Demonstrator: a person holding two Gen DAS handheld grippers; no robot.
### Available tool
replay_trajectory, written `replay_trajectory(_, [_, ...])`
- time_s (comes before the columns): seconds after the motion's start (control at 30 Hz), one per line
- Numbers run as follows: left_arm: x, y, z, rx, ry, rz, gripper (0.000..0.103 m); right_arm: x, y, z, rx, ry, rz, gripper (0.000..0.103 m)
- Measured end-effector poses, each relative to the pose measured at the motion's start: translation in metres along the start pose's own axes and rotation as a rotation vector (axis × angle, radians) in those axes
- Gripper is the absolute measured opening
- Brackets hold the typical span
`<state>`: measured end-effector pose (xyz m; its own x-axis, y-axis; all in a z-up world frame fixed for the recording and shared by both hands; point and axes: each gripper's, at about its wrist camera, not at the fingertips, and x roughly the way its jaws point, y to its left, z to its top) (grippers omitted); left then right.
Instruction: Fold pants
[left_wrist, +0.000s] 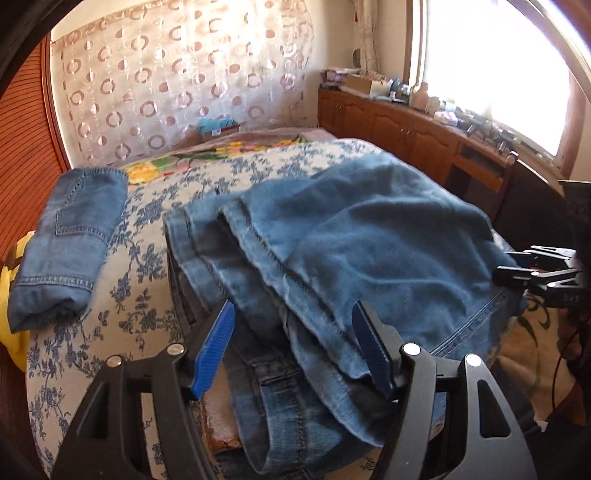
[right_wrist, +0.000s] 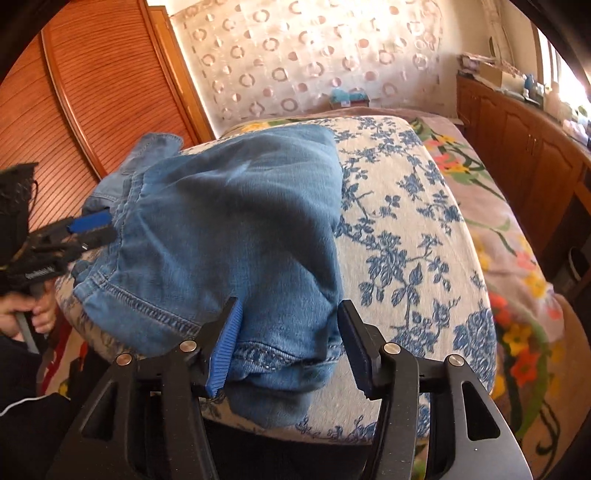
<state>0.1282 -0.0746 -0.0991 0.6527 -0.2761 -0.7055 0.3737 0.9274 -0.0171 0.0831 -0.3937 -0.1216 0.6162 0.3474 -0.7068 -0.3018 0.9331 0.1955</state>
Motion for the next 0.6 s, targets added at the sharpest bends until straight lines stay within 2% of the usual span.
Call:
replay_trajectory(0.33, [0.013, 0.009, -0.016, -0.041, 0.039, -0.012, 0.067, 0.006, -0.003, -0.010, 0.070, 0.017, 0.024, 0.055])
replay_trajectory(0.6, [-0.001, 0.015, -0.017, -0.060, 0.013, -0.019, 0.067, 0.002, -0.008, 0.000, 0.127, 0.013, 0.110, 0.029])
